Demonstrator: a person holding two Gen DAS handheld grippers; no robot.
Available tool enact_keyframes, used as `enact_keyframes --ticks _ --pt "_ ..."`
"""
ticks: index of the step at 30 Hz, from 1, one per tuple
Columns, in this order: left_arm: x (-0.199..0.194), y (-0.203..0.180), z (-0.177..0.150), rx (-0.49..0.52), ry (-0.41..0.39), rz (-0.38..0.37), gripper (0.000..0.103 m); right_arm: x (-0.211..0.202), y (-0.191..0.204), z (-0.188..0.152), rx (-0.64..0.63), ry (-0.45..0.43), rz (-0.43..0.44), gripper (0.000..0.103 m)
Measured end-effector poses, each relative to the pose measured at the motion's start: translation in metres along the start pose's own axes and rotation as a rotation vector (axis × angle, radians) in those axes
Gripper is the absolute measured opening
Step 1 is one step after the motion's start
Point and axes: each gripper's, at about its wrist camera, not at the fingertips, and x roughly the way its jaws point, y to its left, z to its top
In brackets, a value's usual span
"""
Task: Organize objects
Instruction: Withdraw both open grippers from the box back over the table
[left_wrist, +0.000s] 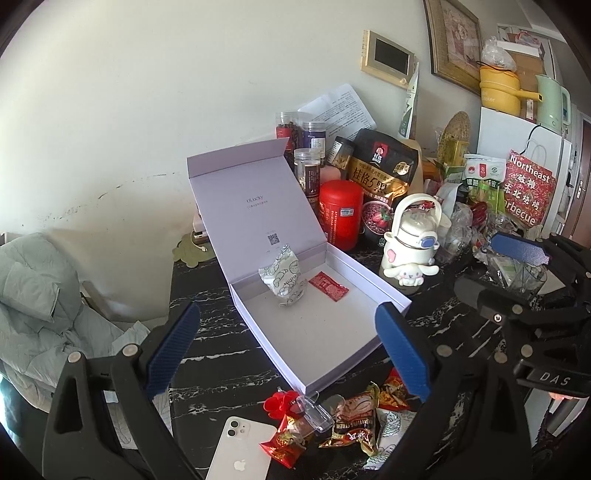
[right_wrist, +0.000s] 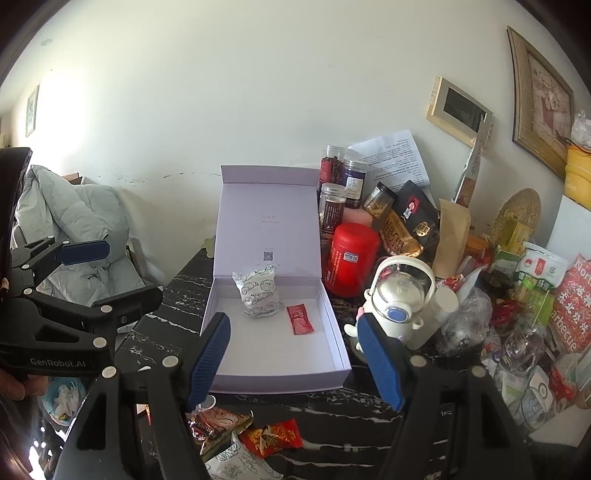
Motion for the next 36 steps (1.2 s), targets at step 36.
enact_keyframes --ticks 36 --pt "0.043 -0.008 -0.108 -0.056 0.233 -0.051 0.096 0.025 0.012 -0.105 0.068 0.195 0.041 0.073"
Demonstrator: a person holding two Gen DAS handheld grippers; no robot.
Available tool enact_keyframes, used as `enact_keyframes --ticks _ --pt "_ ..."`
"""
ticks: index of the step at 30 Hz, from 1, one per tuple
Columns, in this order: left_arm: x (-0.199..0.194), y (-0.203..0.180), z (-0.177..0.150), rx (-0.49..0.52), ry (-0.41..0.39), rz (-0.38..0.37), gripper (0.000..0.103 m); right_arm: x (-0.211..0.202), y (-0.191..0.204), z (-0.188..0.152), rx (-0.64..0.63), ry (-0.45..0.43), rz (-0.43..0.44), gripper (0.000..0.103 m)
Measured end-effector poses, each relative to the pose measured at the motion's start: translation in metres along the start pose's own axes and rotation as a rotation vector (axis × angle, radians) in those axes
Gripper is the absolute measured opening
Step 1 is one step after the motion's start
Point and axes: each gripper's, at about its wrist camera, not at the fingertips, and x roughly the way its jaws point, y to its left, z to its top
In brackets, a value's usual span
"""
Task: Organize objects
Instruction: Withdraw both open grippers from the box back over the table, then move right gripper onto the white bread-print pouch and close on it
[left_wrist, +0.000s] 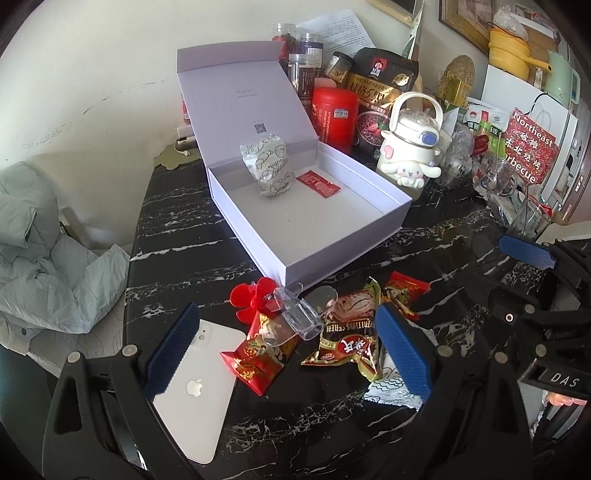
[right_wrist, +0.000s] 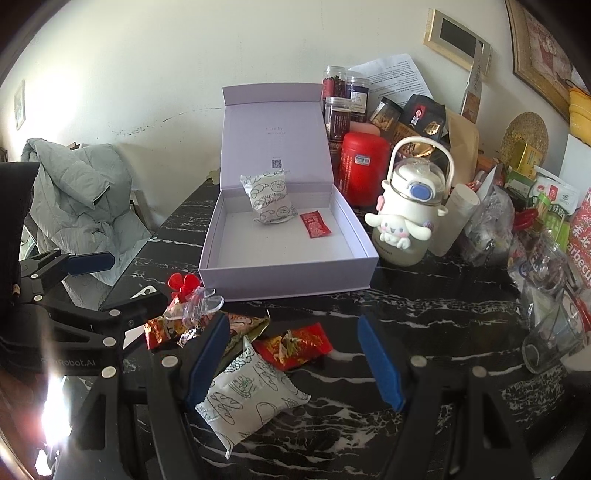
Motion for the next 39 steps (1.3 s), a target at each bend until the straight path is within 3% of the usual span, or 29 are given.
enact_keyframes --ticks 15,28,39 --pt "0.032 0.001 -0.034 -0.011 0.109 -0.009 0.096 0.034 -0.001 -0.037 0.043 0.108 0.05 0.073" --pt "0.034 0.009 -0.053 -0.042 0.142 -0.022 0.096 0.038 0.01 -0.052 0.074 0.146 0.115 0.073" --pt "0.035 0.018 -0.048 -0.043 0.133 -0.013 0.096 0.049 0.025 -0.045 0.114 0.177 0.081 0.076"
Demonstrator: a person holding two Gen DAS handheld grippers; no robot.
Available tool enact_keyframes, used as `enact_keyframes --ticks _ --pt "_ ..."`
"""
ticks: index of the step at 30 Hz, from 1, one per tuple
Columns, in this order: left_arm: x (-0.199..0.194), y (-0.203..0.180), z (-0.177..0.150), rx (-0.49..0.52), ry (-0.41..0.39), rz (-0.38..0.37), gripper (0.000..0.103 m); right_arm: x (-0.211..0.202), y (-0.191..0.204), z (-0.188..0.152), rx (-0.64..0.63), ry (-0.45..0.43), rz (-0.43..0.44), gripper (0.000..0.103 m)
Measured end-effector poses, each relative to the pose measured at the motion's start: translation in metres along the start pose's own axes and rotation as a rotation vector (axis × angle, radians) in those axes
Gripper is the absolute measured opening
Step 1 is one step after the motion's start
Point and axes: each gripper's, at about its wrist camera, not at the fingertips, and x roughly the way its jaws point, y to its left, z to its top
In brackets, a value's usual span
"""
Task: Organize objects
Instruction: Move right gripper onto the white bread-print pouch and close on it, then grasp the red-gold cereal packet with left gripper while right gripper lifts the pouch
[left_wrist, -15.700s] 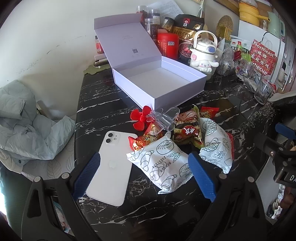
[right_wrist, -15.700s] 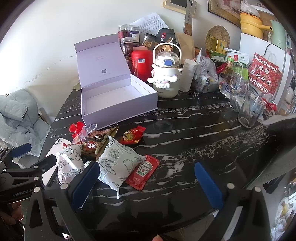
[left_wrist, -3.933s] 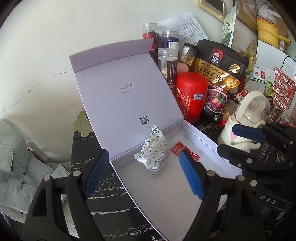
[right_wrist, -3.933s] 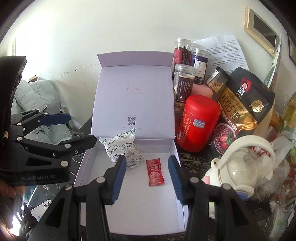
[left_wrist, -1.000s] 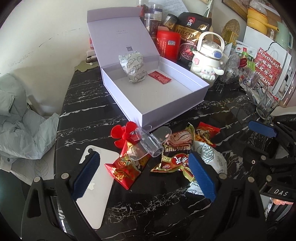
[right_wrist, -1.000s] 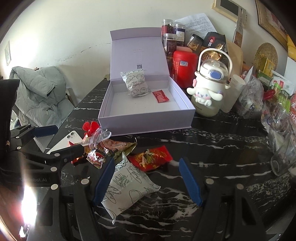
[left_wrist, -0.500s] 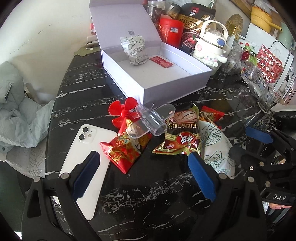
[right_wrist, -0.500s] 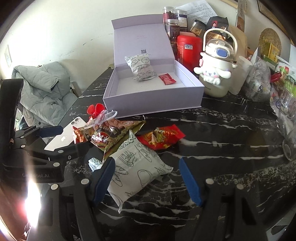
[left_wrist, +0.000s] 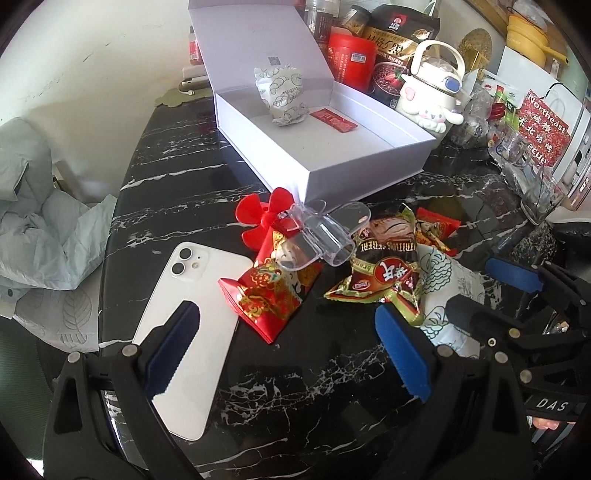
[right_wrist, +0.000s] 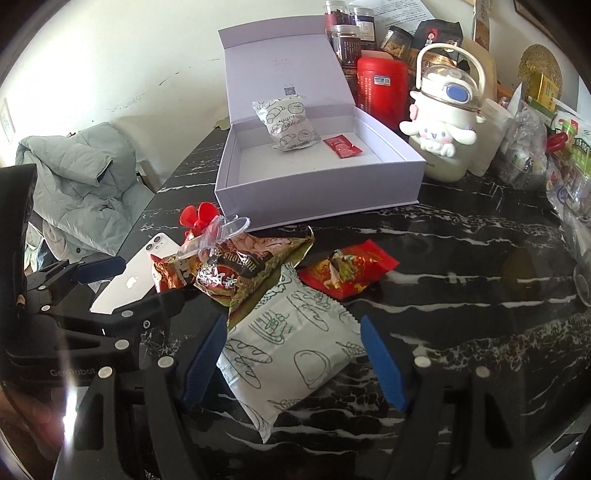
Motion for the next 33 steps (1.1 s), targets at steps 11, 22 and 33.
enact_keyframes --ticks 11,22,33 --pt "0.008 -0.03 0.005 0.079 -0.015 -0.082 0.096 -0.004 -0.028 -0.017 0.038 0.022 -0.018 0.082" --pt "0.025 -0.057 0.016 0.121 0.004 -0.095 0.096 -0.003 -0.05 -0.032 0.044 0.028 0.1 0.065" --pt "0.033 -0.077 0.021 0.127 -0.004 -0.095 0.08 -0.007 -0.077 -0.034 0.072 -0.005 0.095 0.058"
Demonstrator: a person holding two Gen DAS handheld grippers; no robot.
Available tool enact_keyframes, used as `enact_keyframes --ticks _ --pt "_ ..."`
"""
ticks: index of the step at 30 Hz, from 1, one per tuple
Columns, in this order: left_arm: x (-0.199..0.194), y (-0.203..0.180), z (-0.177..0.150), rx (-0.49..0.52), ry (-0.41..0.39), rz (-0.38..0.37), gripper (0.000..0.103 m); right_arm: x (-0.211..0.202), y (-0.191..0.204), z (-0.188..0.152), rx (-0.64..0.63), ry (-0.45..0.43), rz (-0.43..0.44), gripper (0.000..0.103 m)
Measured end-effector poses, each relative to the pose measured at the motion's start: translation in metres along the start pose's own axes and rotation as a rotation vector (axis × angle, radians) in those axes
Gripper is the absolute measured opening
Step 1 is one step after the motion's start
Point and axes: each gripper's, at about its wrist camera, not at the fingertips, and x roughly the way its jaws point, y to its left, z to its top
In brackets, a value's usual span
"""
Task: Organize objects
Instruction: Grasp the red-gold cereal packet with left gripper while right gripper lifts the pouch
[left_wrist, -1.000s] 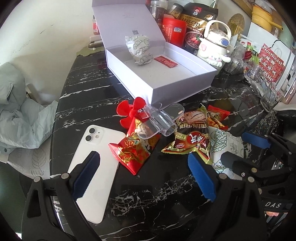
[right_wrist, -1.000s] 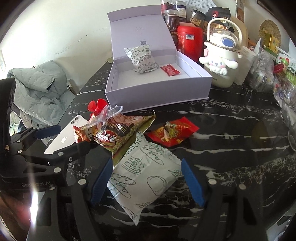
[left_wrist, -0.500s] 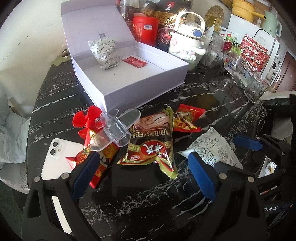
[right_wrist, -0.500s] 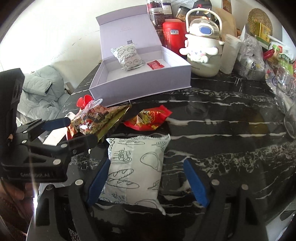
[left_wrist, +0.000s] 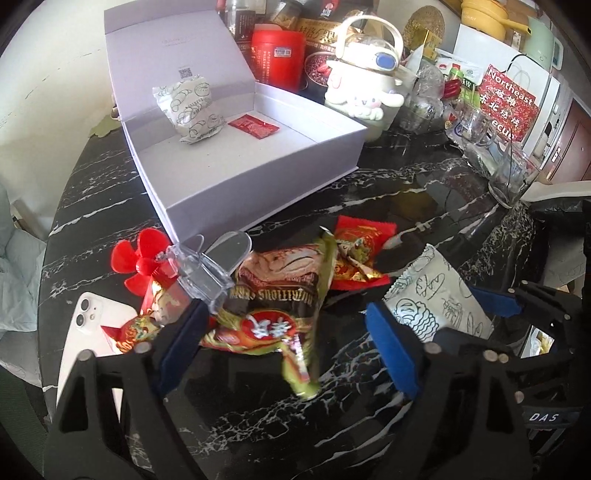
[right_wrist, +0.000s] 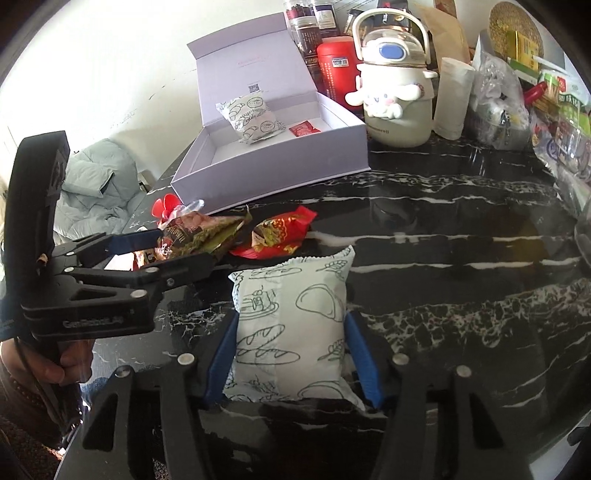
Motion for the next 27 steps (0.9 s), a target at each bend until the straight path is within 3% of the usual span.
enact_keyframes --ticks 2,5,21,27 --pt "0.006 -0.002 0.0 -0.001 0.02 0.011 0.066 0.0 -0.002 -0.001 0.001 -0.002 0.008 0.058" --pt "0.015 -0.003 -0.003 -0.015 0.048 0.015 0.056 0.0 -0.005 -0.002 0.003 -0.005 0.019 0.058" --pt "-0.008 -0.009 -0.03 -0.011 0.086 -0.093 0.05 -0.006 -0.008 -0.009 0.0 -0.005 -0.001 0.058" --pt "-0.02 -0.009 -0.045 0.005 0.098 -0.061 0.051 -0.008 -0.001 -0.013 -0.027 0.001 -0.022 0.059"
